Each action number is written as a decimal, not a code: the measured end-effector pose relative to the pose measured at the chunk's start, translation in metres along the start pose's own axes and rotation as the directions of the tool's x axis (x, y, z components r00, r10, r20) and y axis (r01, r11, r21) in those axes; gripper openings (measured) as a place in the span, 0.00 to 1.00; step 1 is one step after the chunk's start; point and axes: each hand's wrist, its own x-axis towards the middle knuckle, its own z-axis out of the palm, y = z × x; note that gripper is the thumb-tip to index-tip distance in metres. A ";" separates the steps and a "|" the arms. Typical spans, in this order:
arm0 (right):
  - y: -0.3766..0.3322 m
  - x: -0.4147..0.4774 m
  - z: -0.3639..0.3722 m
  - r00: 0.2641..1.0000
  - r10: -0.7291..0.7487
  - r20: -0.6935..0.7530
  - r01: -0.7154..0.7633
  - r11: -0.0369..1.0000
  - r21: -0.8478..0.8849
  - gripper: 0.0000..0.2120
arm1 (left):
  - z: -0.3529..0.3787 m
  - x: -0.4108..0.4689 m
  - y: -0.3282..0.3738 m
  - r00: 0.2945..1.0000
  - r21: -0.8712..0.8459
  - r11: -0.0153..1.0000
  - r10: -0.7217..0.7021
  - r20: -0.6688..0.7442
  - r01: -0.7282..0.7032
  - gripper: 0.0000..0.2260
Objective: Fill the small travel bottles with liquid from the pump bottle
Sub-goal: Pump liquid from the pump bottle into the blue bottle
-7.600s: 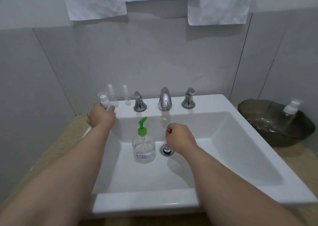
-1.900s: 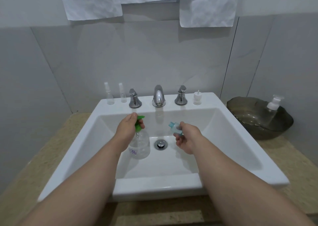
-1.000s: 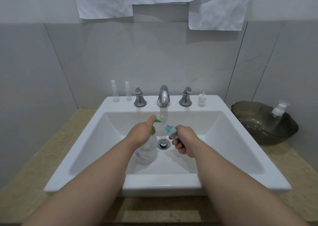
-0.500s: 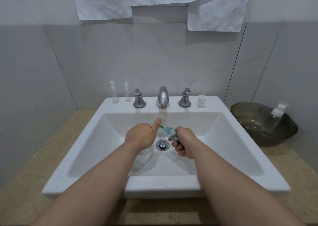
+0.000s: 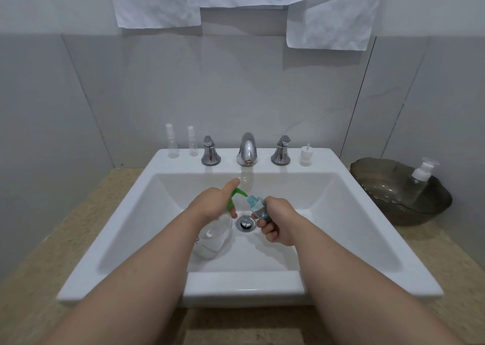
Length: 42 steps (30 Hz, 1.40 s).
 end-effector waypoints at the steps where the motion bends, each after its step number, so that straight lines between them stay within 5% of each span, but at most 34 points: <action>1: 0.000 0.001 0.000 1.000 -0.003 0.003 0.003 1.000 0.003 0.15 | -0.001 0.000 0.000 1.000 -0.021 1.000 -0.002 0.009 0.002 0.40; 9: -0.001 0.003 0.000 0.999 -0.032 -0.005 0.032 0.999 0.035 0.07 | -0.003 -0.003 0.000 0.999 -0.051 0.999 -0.003 0.032 0.004 0.39; 28: 0.000 0.007 0.000 0.999 -0.021 -0.045 0.020 1.000 -0.022 0.12 | 0.009 -0.006 0.014 1.000 0.155 0.988 -0.015 -0.005 0.016 0.38; 42: 0.000 0.004 0.000 0.997 -0.028 -0.065 0.026 0.999 -0.038 0.14 | 0.009 -0.008 0.019 1.000 0.156 0.988 -0.021 0.007 0.019 0.34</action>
